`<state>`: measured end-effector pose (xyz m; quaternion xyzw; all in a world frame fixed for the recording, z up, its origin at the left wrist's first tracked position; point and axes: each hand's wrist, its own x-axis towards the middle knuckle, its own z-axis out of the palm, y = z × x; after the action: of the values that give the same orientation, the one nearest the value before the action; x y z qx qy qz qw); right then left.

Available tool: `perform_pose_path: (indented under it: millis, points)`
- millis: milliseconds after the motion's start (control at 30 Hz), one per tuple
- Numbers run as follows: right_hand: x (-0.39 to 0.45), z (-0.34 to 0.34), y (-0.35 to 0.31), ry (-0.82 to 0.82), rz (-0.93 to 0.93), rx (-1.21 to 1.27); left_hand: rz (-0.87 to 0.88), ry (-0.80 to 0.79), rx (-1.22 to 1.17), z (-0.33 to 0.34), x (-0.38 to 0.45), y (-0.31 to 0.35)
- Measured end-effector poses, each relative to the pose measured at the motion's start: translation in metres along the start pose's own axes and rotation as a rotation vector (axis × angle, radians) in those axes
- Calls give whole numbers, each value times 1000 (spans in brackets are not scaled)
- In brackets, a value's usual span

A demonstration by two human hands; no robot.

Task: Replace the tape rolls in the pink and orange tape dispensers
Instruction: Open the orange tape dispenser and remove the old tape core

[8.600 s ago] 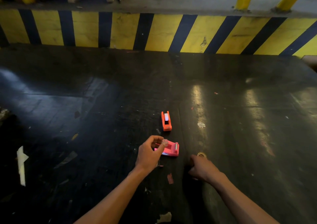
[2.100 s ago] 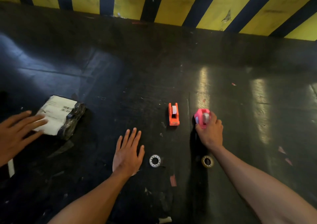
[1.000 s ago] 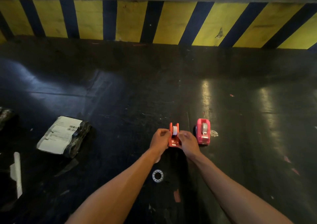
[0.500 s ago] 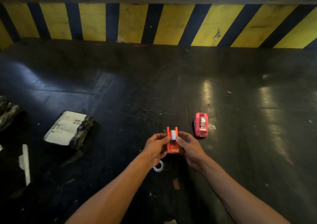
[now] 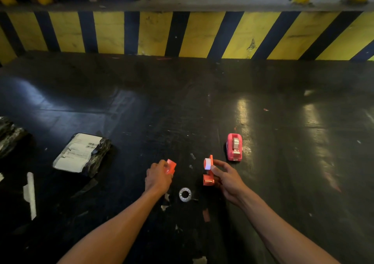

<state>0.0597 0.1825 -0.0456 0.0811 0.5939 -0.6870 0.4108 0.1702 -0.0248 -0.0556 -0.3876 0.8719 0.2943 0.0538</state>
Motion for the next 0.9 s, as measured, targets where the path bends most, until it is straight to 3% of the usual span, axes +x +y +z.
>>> perform_pose_path:
  millis: [300,433,500,600,900]
  points:
    - [-4,2,2,-66,6,-12,-20,-81,7,-11,5,1]
    - [-6,3,4,-120,-2,-30,148,90,-26,-16,-12,11]
    - [-6,6,8,-149,-16,-44,248,-59,-216,-19,-23,23]
    - [-8,12,9,-180,-46,-98,235,-340,-414,-23,-36,42]
    - [-14,14,5,-258,-52,-108,75,-380,-709,-24,-38,41]
